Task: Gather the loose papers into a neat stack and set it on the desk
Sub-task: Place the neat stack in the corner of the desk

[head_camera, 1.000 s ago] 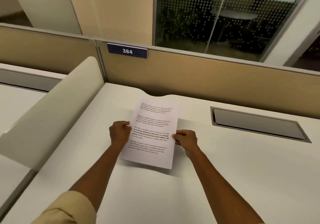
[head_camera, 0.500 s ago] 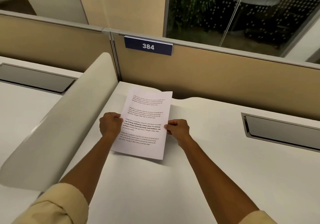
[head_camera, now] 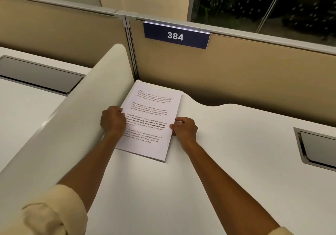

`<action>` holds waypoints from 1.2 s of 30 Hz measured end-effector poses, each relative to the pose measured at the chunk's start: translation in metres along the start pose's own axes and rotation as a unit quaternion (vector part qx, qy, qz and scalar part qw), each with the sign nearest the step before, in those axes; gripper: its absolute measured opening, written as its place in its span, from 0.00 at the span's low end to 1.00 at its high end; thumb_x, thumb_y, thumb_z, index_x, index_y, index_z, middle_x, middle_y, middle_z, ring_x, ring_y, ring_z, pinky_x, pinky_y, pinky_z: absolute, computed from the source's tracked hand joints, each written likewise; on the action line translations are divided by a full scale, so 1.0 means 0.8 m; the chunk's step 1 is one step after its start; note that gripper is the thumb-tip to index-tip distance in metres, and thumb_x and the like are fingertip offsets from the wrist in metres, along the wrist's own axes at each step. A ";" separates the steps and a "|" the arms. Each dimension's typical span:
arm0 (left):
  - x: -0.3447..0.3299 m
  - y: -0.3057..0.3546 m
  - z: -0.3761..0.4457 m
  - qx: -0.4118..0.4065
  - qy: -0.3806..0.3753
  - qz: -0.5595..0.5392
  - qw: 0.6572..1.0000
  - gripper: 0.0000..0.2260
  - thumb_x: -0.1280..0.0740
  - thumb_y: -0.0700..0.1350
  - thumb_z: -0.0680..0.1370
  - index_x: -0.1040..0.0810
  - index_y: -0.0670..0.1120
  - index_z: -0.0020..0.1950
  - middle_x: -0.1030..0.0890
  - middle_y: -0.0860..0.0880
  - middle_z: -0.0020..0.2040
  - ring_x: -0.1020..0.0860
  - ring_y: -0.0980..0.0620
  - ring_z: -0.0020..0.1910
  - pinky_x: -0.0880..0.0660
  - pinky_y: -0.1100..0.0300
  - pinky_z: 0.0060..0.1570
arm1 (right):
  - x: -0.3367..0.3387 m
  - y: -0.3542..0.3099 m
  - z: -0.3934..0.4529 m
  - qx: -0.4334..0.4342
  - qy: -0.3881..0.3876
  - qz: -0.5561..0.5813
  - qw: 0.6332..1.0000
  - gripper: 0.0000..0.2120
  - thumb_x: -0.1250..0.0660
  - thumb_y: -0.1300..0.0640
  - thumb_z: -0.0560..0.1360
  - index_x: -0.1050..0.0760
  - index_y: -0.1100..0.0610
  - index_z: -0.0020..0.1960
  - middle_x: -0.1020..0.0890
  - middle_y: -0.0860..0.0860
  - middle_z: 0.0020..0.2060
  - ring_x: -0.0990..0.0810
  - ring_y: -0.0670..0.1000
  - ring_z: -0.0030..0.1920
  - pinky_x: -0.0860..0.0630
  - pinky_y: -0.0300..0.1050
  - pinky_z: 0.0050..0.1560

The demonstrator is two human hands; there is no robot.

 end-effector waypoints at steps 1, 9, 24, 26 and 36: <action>-0.002 0.003 0.000 -0.019 0.007 0.017 1.000 0.12 0.33 0.40 0.76 0.18 0.44 0.59 0.17 0.39 0.56 0.20 0.36 0.56 0.24 0.48 0.55 | -0.002 -0.001 0.002 0.003 0.008 -0.001 1.000 0.15 0.26 0.64 0.70 0.20 0.61 0.56 0.16 0.56 0.52 0.15 0.57 0.49 0.18 0.54 0.53; -0.012 0.021 0.002 -0.106 0.031 0.138 0.984 0.09 0.36 0.37 0.78 0.19 0.37 0.54 0.18 0.35 0.51 0.22 0.33 0.52 0.24 0.45 0.47 | -0.010 -0.008 0.010 0.042 0.031 -0.048 0.997 0.09 0.27 0.64 0.71 0.18 0.64 0.51 0.14 0.58 0.44 0.16 0.58 0.45 0.18 0.54 0.52; -0.018 0.020 -0.002 -0.098 0.020 0.170 0.980 0.11 0.39 0.31 0.75 0.18 0.37 0.51 0.18 0.34 0.48 0.21 0.32 0.48 0.24 0.45 0.44 | -0.015 -0.013 0.013 0.066 0.032 -0.099 0.992 0.20 0.28 0.63 0.72 0.35 0.53 0.29 0.32 0.46 0.24 0.34 0.45 0.26 0.33 0.37 0.41; -0.018 0.019 -0.003 -0.093 0.019 0.161 0.982 0.11 0.39 0.31 0.76 0.19 0.37 0.53 0.19 0.33 0.49 0.21 0.32 0.49 0.24 0.44 0.45 | -0.016 -0.013 0.013 0.067 0.032 -0.099 0.992 0.17 0.28 0.63 0.72 0.34 0.56 0.33 0.32 0.45 0.25 0.35 0.45 0.26 0.33 0.37 0.41; -0.018 0.016 0.009 -0.081 0.019 0.168 0.982 0.12 0.40 0.32 0.76 0.18 0.38 0.52 0.19 0.33 0.49 0.21 0.31 0.46 0.24 0.46 0.44 | -0.025 -0.011 0.012 0.083 0.046 -0.117 0.989 0.21 0.28 0.62 0.73 0.38 0.51 0.32 0.33 0.44 0.26 0.34 0.50 0.34 0.35 0.37 0.43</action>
Point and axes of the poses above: each hand's wrist, its own z-axis towards the middle knuckle, its own x-axis out of the back of the hand, y = z × x, the point moved 5 cm from there along z, towards the middle knuckle
